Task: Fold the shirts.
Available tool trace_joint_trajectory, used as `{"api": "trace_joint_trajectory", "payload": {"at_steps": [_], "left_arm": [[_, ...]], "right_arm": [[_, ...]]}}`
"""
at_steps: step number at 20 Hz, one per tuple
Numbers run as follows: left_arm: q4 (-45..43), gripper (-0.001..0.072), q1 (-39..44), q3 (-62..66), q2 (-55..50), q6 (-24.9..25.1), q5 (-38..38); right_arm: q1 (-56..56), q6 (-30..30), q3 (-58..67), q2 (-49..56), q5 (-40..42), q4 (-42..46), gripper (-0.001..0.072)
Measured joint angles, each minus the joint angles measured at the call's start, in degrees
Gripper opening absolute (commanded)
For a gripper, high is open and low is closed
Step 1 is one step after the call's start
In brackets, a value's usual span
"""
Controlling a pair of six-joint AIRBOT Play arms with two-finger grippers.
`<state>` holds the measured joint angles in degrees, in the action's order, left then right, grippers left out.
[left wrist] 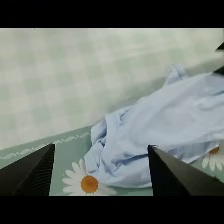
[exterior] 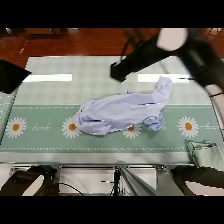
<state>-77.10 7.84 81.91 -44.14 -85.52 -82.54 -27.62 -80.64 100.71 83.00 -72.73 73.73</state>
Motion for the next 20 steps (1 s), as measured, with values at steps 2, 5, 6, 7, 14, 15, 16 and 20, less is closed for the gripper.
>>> {"api": "trace_joint_trajectory", "payload": {"at_steps": [2, 5, 6, 7, 14, 15, 16, 20], "left_arm": [[-0.02, 0.0693, -0.04, -5.01, -1.57, 1.95, 0.07], [0.61, 0.0693, -1.29, -14.73, -3.04, 4.66, 2.6], [1.6, 0.0693, -2.45, -18.1, -3.3, 5.53, 3.41], [3.54, 0.0693, -4.28, -21.81, -3.48, 6.73, 4.61], [21.86, 0.0712, -24.28, -43.04, -4.72, 18.14, 8.41], [23.74, 0.0712, -25.97, -45.35, -5.53, 19.39, 9.27], [25.33, 0.0712, -27.08, -47.25, -6.58, 20.5, 9.55], [31.04, 0.0692, -28.15, -51.8, -13.46, 24.33, 10.47]], "right_arm": [[8.37, -0.24, 0.11, -3.37, -2.03, 1.81, 0.0589], [22.08, 0.48, 0.04, -6.56, -7.45, 3.39, 0.0587], [26.88, 0.96, -0.24, -7.13, -9.35, 3.58, 0.0587], [31.17, 1.2, -0.76, -7.48, -10.45, 3.54, 0.0587], [50.82, 2.25, -9.73, -8.52, -10.69, -1.16, 0.0587], [51.74, 2.49, -11.37, -8.52, -10.05, -1.75, 0.0587], [52.46, 2.69, -13.2, -8.5, -9.55, -2.1, 0.0587], [53.79, 4.13, -19.71, -8.52, -7.3, -3.13, 0.0587]]}}
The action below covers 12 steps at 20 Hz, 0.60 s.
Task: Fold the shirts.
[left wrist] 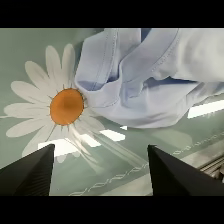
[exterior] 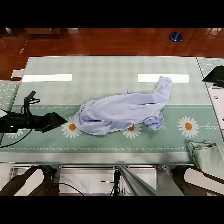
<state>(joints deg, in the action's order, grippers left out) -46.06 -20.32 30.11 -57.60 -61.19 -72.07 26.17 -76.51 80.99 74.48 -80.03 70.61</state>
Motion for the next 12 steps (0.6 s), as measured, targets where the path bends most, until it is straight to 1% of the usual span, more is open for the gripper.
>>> {"api": "trace_joint_trajectory", "payload": {"at_steps": [4, 5, 6, 7, 9, 12], "left_arm": [[3.39, 0.0679, 2.58, -1.22, -7.02, 1.29, 2.32], [4.52, 0.0615, 3.56, -1.31, -8.41, 1.49, 3.52], [6.36, 0.057, 4.74, -1.42, -9.81, 1.62, 4.96], [7.58, 0.055, 5.97, -1.49, -11.02, 1.7, 6.1], [10.49, 0.055, 8.83, -1.38, -13.55, 1.86, 8.46], [13.77, 0.055, 13.51, -0.04, -17.92, 1.46, 9.64]], "right_arm": [[0.37, 0.79, -4.72, 0.0, 1.18, 0.0, 0.0586], [0.42, 0.9, -5.51, -0.02, 1.46, -0.11, 0.0585], [0.42, 0.96, -6.05, -0.04, 1.62, -0.07, 0.0584], [0.48, 1.05, -6.47, -0.04, 1.7, -0.09, 0.0584], [0.46, 1.09, -7.02, -0.04, 1.88, -0.39, 0.0584], [0.46, 1.14, -7.39, -0.04, 2.03, -1.18, 0.0584]]}}
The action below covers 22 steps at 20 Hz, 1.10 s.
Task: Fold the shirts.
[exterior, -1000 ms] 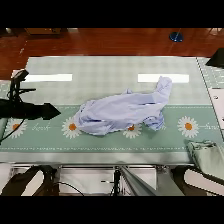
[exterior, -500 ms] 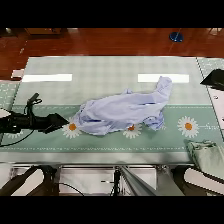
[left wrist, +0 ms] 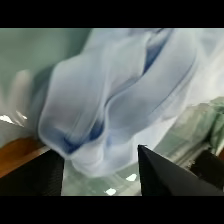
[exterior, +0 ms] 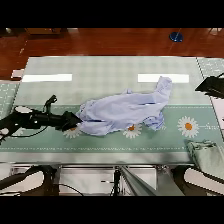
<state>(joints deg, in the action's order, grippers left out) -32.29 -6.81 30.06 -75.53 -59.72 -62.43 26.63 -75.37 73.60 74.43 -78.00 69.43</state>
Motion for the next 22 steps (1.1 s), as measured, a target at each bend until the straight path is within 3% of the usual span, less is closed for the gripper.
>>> {"api": "trace_joint_trajectory", "payload": {"at_steps": [1, 3, 12, 16, 22], "left_arm": [[0.66, 0.0529, 1.33, 0.74, -1.46, -0.33, 0.04], [0.85, 0.0044, 3.67, 2.49, -4.5, -1.27, 1.14], [0.98, 0.0025, 6.27, 6.4, -9.03, -2.8, -0.55], [0.57, 0.0026, 6.36, 6.62, -8.96, -2.51, -2.49], [1.11, 0.0026, 6.4, 6.67, -6.54, -2.27, -3.87]], "right_arm": [[0.02, 0.02, -0.04, 0.0, -0.02, -0.26, 0.0584], [0.02, 0.02, -0.11, 0.0, -0.11, -0.79, 0.0584], [0.07, 0.35, -2.73, 0.96, -1.36, 0.24, 0.0588], [0.07, 2.45, -7.85, 2.84, -0.11, -7.67, 0.0588], [0.07, 4.35, -13.92, 7.19, 7.98, -21.42, 0.0588]]}}
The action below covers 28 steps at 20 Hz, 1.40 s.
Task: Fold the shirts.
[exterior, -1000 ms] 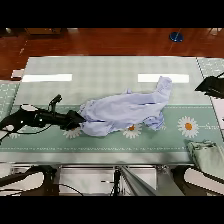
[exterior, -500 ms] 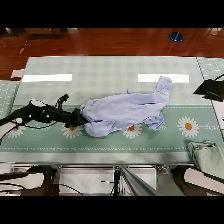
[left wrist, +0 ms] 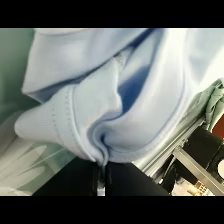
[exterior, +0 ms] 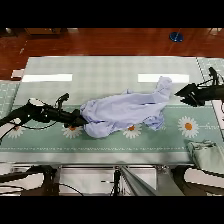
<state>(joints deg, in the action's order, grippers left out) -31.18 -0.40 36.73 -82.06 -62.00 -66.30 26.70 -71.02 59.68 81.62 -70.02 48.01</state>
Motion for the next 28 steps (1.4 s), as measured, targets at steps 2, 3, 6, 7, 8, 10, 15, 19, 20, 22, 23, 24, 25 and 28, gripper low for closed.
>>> {"api": "trace_joint_trajectory", "payload": {"at_steps": [2, 3, 6, 7, 8, 10, 15, 19, 20, 22, 23, 24, 25, 28], "left_arm": [[0.09, 0.0026, 0.0, 0.0, 0.92, 0.02, -0.11], [0.09, 0.0025, 0.0, 0.0, 1.38, 0.02, -0.11], [0.13, 0.0026, 0.0, 0.0, 2.43, 0.0, -0.2], [0.13, 0.0025, 0.0, 0.0, 2.73, 0.0, -0.26], [0.15, 0.0026, 0.0, 0.02, 3.02, 0.0, -0.31], [0.15, 0.0025, 0.0, 0.15, 3.45, -0.04, -0.35], [0.11, 0.0023, -1.22, 4.31, 7.15, -0.07, -1.38], [0.07, 0.0023, -6.12, 15.47, 16.81, -0.5, -2.86], [0.15, 0.0024, -7.72, 19.15, 19.56, -0.55, -3.13], [0.33, 0.0023, -11.06, 27.36, 25.57, -0.55, -4.07], [0.31, 0.0023, -12.39, 30.99, 28.22, -0.55, -4.04], [0.28, 0.0023, -13.49, 34.42, 30.73, -0.57, -3.76], [0.31, 0.0023, -14.32, 37.94, 33.31, -0.59, -3.69], [0.13, 0.0023, -15.65, 45.68, 39.58, -0.85, -3.1]], "right_arm": [[-0.02, 0.15, -0.81, 2.23, 1.66, -1.88, 0.0588], [-0.2, 0.24, -1.09, 3.54, 2.36, -2.51, 0.0588], [-2.6, 0.35, -1.49, 7.19, 4.76, -3.54, 0.0587], [-4.0, 0.33, -1.55, 8.28, 6.14, -3.8, 0.0583], [-5.51, 0.26, -1.57, 9.31, 7.23, -4.52, 0.0526], [-8.81, -1.33, -1.57, 11.17, 11.02, -5.49, 0.0038], [-11.85, -1.31, 0.42, 10.75, 15.02, -6.91, 0.0028], [-7.78, 1.81, 6.54, 0.48, 9.64, -11.93, 0.0027], [-6.34, 2.19, 8.52, -3.19, 8.72, -13.25, 0.0027], [-4.09, 2.56, 12.61, -10.78, 6.84, -16.33, 0.0027], [-3.39, 2.64, 14.71, -14.56, 6.47, -17.64, 0.0027], [-2.84, 2.58, 17.03, -18.4, 6.43, -18.29, 0.0027], [-2.45, 2.32, 19.37, -22.08, 6.45, -18.91, 0.0027], [-1.88, -0.55, 25.49, -30.84, 6.4, -19.45, 0.0027]]}}
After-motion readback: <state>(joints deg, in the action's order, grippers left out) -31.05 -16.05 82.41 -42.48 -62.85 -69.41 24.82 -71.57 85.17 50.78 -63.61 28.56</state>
